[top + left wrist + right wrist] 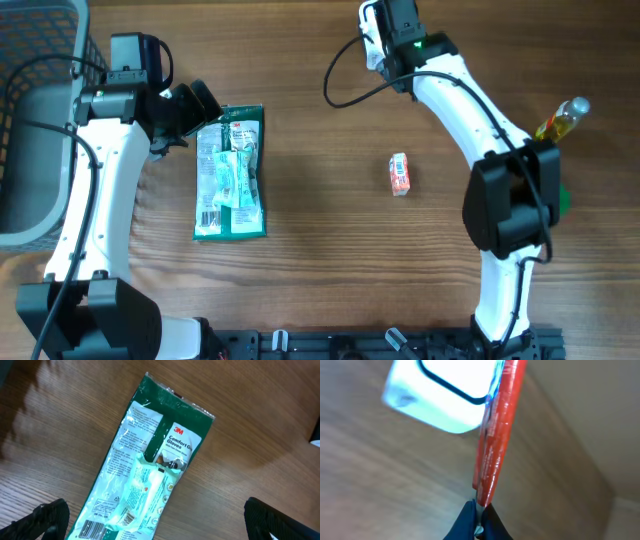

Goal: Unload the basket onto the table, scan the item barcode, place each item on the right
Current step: 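Hold the red tube up in front of the scanner, right gripper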

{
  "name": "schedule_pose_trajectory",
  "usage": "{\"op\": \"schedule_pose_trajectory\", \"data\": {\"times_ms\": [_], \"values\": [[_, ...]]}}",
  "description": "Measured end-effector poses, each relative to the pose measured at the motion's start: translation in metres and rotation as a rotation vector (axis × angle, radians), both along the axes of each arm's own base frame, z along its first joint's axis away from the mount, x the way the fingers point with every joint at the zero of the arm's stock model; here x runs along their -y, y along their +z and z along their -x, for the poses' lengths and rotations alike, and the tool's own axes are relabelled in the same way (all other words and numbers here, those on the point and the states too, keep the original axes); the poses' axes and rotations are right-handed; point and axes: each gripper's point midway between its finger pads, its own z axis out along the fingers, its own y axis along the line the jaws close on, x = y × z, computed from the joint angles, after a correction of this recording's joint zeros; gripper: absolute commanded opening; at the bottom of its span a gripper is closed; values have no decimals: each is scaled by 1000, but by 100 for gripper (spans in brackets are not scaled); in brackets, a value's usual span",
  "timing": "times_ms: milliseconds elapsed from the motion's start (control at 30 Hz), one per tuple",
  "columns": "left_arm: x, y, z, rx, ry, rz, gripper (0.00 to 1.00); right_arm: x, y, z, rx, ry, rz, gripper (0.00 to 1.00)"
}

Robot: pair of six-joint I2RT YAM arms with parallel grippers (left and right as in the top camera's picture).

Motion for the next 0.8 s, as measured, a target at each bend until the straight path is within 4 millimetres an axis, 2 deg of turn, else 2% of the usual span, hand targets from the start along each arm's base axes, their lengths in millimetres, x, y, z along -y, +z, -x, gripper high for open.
{"op": "schedule_pose_trajectory", "data": {"times_ms": [133,533,567,700,800], "values": [[0,0,0,0,0,0,100,8,-9,-13,37,-15,78,4],[0,0,0,0,0,0,100,12,-7,-17,2,100,216,4],[0,0,0,0,0,0,100,14,-12,-17,-7,98,231,4],[0,0,0,0,0,0,100,21,-52,-12,-97,100,294,4],[0,0,0,0,0,0,100,19,-54,-9,-91,69,281,4]]}}
